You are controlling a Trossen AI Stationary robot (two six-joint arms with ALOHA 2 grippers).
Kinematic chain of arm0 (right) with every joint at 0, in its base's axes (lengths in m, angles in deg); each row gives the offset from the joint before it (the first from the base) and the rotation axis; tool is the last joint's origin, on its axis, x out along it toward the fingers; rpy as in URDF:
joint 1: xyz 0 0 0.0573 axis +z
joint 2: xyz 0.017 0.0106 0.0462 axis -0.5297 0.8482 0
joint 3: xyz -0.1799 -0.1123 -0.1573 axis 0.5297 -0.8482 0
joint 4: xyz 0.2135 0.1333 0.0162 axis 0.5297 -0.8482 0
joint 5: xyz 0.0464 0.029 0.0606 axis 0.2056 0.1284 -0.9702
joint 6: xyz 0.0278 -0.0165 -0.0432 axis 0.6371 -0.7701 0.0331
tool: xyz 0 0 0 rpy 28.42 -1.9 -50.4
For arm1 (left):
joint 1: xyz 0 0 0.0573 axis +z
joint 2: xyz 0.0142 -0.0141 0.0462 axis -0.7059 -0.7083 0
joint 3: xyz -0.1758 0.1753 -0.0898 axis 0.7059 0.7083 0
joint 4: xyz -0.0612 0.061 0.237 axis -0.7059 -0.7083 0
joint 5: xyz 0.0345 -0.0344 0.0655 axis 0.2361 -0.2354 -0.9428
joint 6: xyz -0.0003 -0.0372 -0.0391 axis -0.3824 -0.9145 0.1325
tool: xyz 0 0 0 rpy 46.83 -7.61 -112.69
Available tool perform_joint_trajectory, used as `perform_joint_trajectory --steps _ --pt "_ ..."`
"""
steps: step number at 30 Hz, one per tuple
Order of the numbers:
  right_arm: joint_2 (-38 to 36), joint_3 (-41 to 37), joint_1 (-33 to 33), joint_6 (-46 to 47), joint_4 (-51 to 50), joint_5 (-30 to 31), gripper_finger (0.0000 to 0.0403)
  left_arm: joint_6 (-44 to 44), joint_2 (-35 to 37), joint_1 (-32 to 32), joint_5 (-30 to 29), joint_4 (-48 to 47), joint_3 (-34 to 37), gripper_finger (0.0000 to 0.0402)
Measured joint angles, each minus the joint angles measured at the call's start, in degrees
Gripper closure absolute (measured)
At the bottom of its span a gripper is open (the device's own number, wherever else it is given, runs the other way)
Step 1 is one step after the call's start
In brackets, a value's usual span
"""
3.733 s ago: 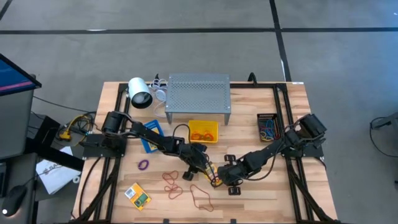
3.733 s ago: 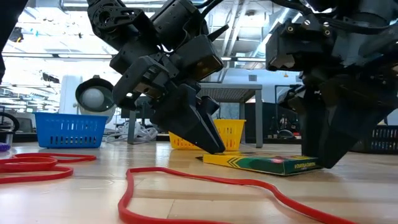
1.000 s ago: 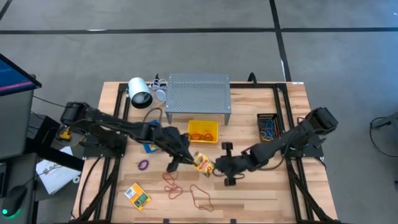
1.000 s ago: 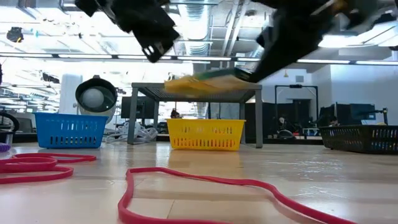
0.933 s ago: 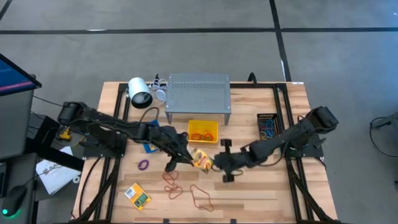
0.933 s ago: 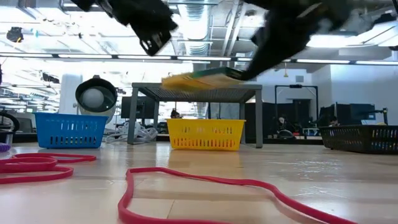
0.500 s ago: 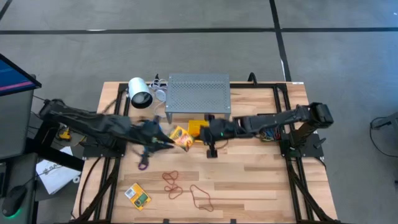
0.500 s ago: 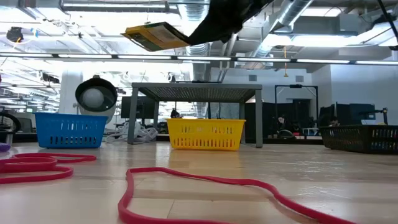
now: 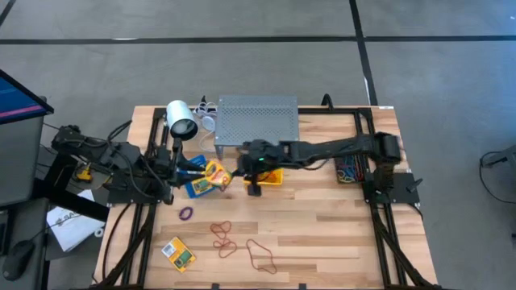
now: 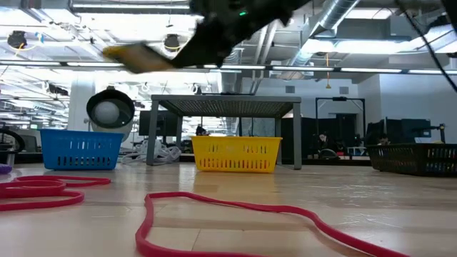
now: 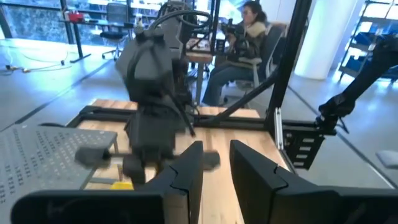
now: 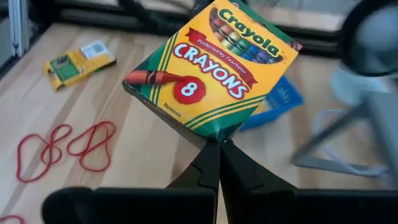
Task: Pick & Place Office Desk Supplies
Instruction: Put the crayon box into the blue bin
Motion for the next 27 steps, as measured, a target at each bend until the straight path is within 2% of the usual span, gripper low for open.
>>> perform_joint_trajectory --steps 10,16,20,27 --pt "20.7 30.8 -0.2 -4.9 -17.7 -1.5 0.0403 -0.3 -0.2 0.0 0.0 -1.7 0.0 0.0325" --pt "29.6 44.5 -1.2 -5.1 -24.8 -1.5 0.0403 -0.2 -0.2 0.0 0.0 -2.5 0.0 0.0325" --pt "34.0 50.1 -2.4 -5.0 -27.7 -1.5 0.0403 -0.3 -0.1 0.0 0.0 -3.4 0.0 0.0325" --pt "35.2 49.4 -4.2 -3.2 -26.9 -1.9 0.0403 -0.3 -0.2 -0.2 0.0 -3.8 0.0 0.0325"
